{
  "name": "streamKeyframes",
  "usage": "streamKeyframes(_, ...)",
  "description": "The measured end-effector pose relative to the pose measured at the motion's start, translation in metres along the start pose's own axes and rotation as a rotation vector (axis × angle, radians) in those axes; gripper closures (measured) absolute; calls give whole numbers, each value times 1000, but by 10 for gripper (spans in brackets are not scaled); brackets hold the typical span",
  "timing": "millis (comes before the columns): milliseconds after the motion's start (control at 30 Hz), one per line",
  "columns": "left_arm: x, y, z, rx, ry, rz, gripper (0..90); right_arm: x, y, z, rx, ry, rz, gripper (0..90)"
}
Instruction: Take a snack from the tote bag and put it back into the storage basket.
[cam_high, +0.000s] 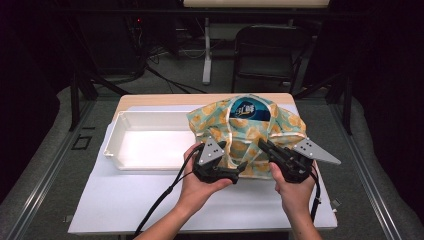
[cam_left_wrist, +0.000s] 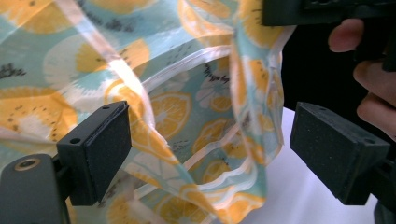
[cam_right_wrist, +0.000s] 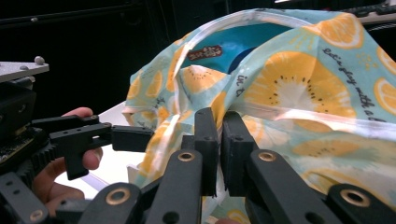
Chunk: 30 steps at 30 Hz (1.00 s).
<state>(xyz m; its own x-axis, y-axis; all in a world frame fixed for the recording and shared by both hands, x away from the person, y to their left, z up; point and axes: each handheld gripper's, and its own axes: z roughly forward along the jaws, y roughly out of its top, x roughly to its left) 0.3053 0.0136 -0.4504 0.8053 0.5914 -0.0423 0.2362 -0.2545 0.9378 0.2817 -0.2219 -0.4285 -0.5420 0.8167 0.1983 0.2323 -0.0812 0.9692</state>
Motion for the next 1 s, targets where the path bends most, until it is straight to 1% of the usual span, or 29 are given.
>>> streamKeyframes(67,-3,0,2,7,-6,8,129,1,1,0,4,8,-3,865)
streamKeyframes(100,-5,0,4,15,-7,16,129,2,2,0,-6,20,6,865)
streamKeyframes(167,-7,0,4,13,-7,19,129,3,2,0,-8,21,8,865)
streamKeyframes(267,-11,3,7,16,-2,36,148,5,3,0,-12,48,11,865)
streamKeyframes(300,-11,3,7,16,-2,36,154,6,3,0,-11,55,13,865)
streamKeyframes(333,-13,4,8,22,-5,46,154,6,3,0,-11,55,13,865)
streamKeyframes(367,-16,5,10,32,-18,62,181,7,4,0,-18,70,24,865)
streamKeyframes(400,-17,5,11,44,-25,77,229,7,5,0,-21,74,24,866)
streamKeyframes(433,-17,5,11,44,-25,77,270,7,5,0,-21,74,24,866)
streamKeyframes(467,-18,5,12,43,-27,85,315,7,6,-1,-25,78,24,867)
streamKeyframes(500,-19,4,12,44,-31,92,315,7,6,-1,-25,78,24,867)
streamKeyframes(533,-19,4,13,42,-33,93,395,7,7,-2,-31,82,27,868)
streamKeyframes(567,-19,4,14,41,-27,89,480,6,7,-3,-34,84,24,868)
streamKeyframes(600,-18,3,14,40,-30,85,617,6,9,-5,-46,89,25,867)
streamKeyframes(633,-16,4,11,26,-46,85,681,5,9,-6,-43,86,23,867)
streamKeyframes(667,-16,4,11,26,-46,85,753,5,9,-6,-43,86,23,867)
streamKeyframes(700,-16,4,9,20,-44,86,753,4,9,-6,-45,82,19,865)
streamKeyframes(733,-14,4,8,11,-49,87,844,3,9,-7,-45,79,20,856)
streamKeyframes(767,-12,7,3,9,-38,99,897,-1,9,-9,-51,77,27,796)
streamKeyframes(800,-12,7,3,9,-38,99,899,-1,9,-9,-51,77,27,796)
streamKeyframes(833,-9,9,2,-6,-30,95,899,-3,9,-11,-61,81,30,739)
streamKeyframes(867,-6,12,-1,-7,-30,87,900,-4,9,-12,-68,80,34,669)
streamKeyframes(933,1,18,-6,-25,-15,73,900,-9,10,-17,-80,72,38,570)
streamKeyframes(967,5,21,-9,-37,-14,64,900,-11,9,-21,-89,55,42,518)
streamKeyframes(1000,9,24,-12,-40,-8,58,900,-11,9,-21,-89,55,42,518)
